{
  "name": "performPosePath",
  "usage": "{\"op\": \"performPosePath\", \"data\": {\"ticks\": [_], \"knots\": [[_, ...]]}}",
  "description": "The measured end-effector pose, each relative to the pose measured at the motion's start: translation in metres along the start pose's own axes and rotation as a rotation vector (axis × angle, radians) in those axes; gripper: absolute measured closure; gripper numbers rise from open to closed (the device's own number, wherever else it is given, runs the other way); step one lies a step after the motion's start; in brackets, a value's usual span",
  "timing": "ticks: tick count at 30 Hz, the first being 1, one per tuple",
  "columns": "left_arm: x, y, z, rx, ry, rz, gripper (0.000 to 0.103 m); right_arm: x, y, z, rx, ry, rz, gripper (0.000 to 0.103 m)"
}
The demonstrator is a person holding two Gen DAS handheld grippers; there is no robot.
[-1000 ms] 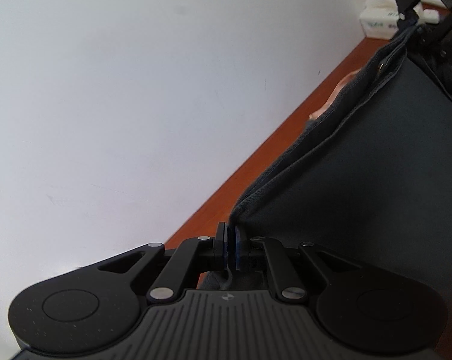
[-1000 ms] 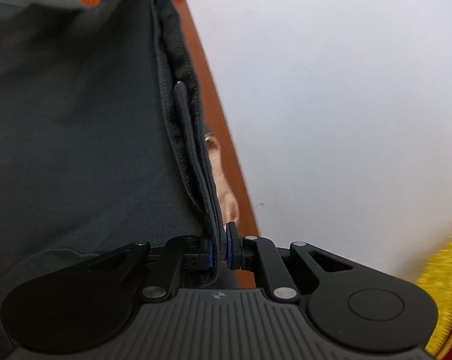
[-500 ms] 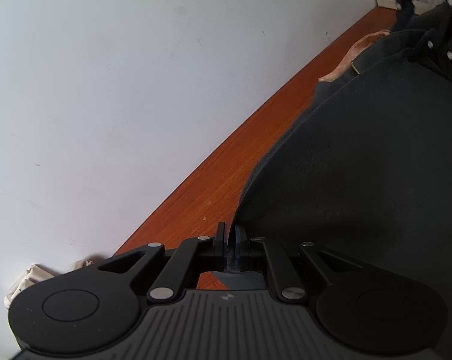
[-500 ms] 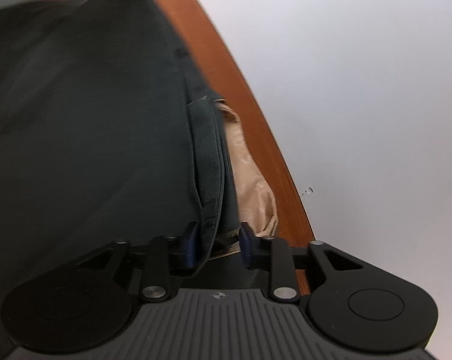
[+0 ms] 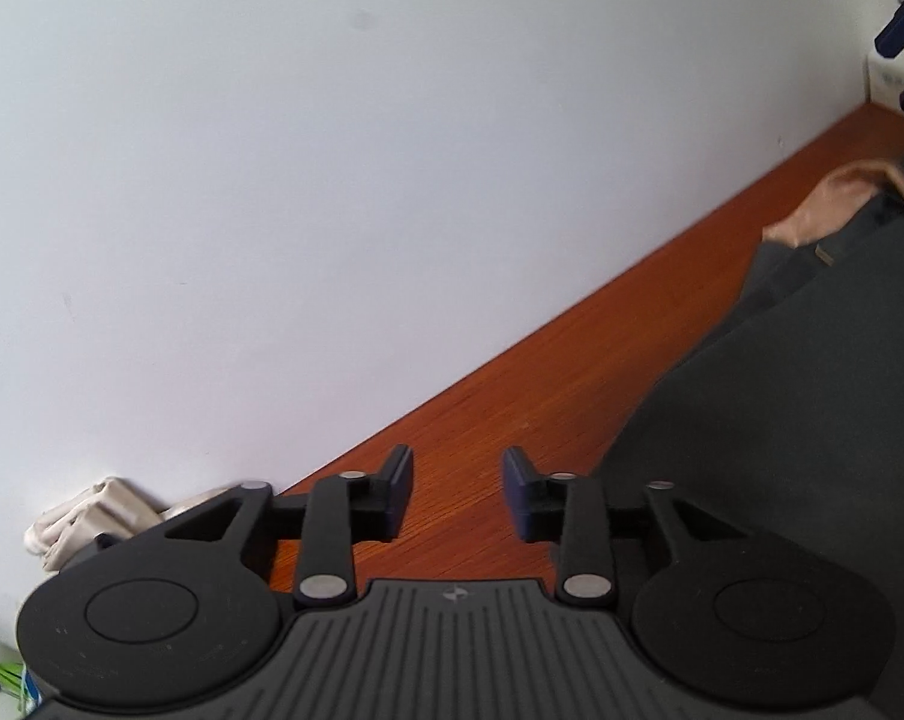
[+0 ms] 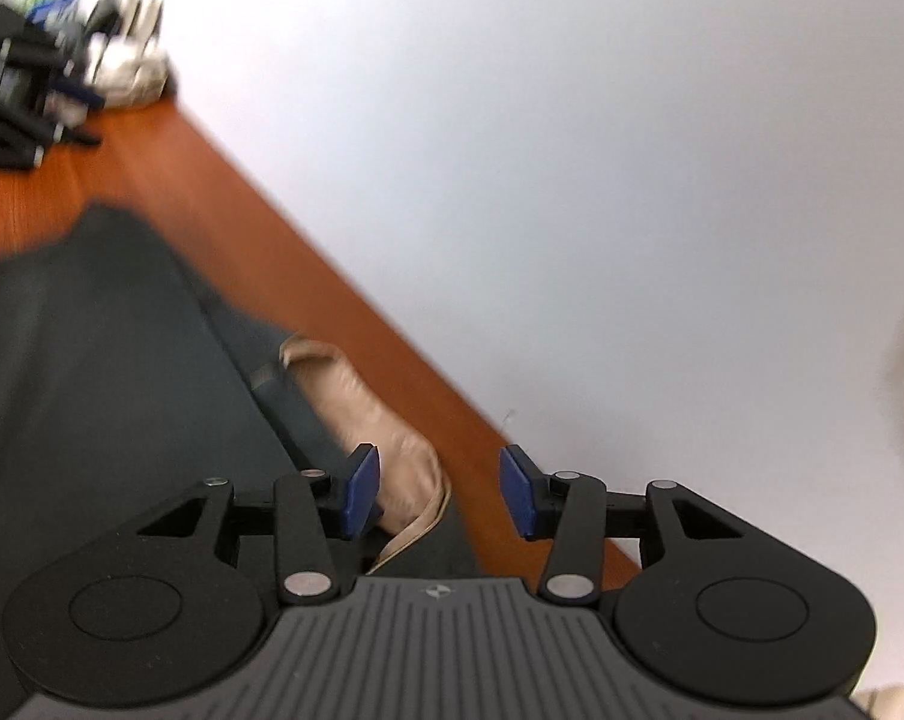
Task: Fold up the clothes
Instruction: 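Open both grippers and release the folded blazer sides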
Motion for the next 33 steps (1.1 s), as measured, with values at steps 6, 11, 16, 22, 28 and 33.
{"op": "performPosePath", "data": {"ticks": [6,11,16,22,28,33], "knots": [[-0.058,-0.012,0.003,-0.004,-0.075,0.028,0.069,-0.046,0.000,-0.015,-0.037,-0.015,0.007,0.048],[-0.100,-0.015,0.033,0.033,-0.152,0.038,0.068,-0.089,-0.022,-0.046,-0.072,-0.012,-0.023,0.048],[-0.126,-0.015,0.049,0.063,-0.224,0.053,0.067,-0.130,-0.046,-0.073,-0.097,0.003,-0.053,0.048],[-0.156,-0.026,0.080,0.125,-0.319,0.088,0.061,-0.166,-0.083,-0.108,-0.128,0.025,-0.088,0.040],[-0.142,-0.032,0.140,0.216,-0.382,0.110,0.060,-0.184,-0.124,-0.141,-0.226,0.055,-0.130,0.039],[-0.138,-0.041,0.176,0.267,-0.397,0.113,0.060,-0.181,-0.157,-0.159,-0.330,0.104,-0.140,0.040]]}}
Point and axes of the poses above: each gripper's, at about its wrist camera, not at the fingertips, and x roughly the way its jaws point, z to its right, y to its top, the point moved 1 cm from there along x, roughly the way its jaws point, and after that the axes turned 5 degrees about -x, right-handed, at the moved point
